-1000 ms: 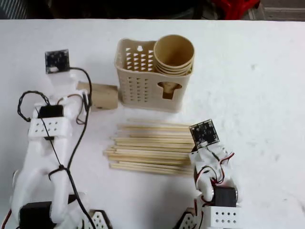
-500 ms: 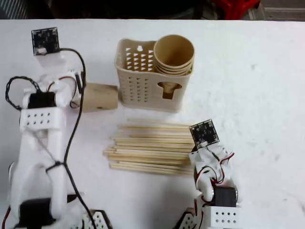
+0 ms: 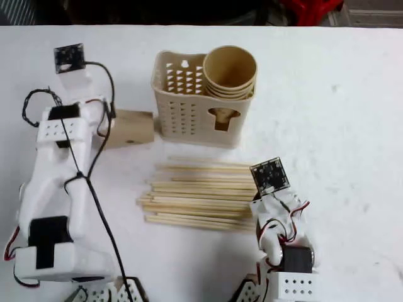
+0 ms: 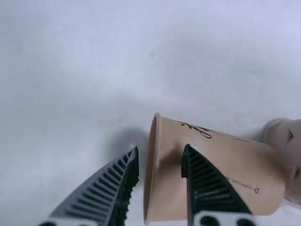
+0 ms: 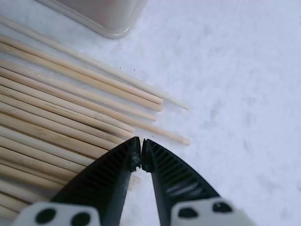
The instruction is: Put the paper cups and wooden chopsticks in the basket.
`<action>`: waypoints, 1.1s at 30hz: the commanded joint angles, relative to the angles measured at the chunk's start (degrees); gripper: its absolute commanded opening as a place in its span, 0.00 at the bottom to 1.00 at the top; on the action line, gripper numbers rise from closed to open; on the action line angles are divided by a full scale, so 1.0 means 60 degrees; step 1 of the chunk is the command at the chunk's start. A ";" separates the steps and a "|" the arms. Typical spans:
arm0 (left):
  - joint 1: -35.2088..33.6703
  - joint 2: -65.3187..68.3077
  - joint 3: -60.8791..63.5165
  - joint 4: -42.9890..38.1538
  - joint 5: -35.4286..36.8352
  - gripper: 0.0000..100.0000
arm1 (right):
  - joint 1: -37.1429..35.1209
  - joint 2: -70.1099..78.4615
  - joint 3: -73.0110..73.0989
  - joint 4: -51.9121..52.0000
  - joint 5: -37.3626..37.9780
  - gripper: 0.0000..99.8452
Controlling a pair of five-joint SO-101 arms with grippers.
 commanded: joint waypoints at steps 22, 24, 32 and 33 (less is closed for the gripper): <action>-0.3245 -0.1458 -0.2784 0.2388 -0.1216 0.17 | -0.0037 -0.0007 0.0088 -0.0139 0.0073 0.02; -0.2850 -0.1985 -0.3282 0.3179 -0.1231 0.17 | -0.0051 -0.0007 0.0088 -0.0139 0.0073 0.02; -0.1238 -0.2718 -0.2447 0.3575 -0.1641 0.17 | -0.0037 -0.0007 0.0088 -0.0139 0.0073 0.02; -0.1253 -0.2718 -0.2168 0.3267 -0.1685 0.17 | -0.0037 -0.0007 0.0088 -0.0139 0.0073 0.02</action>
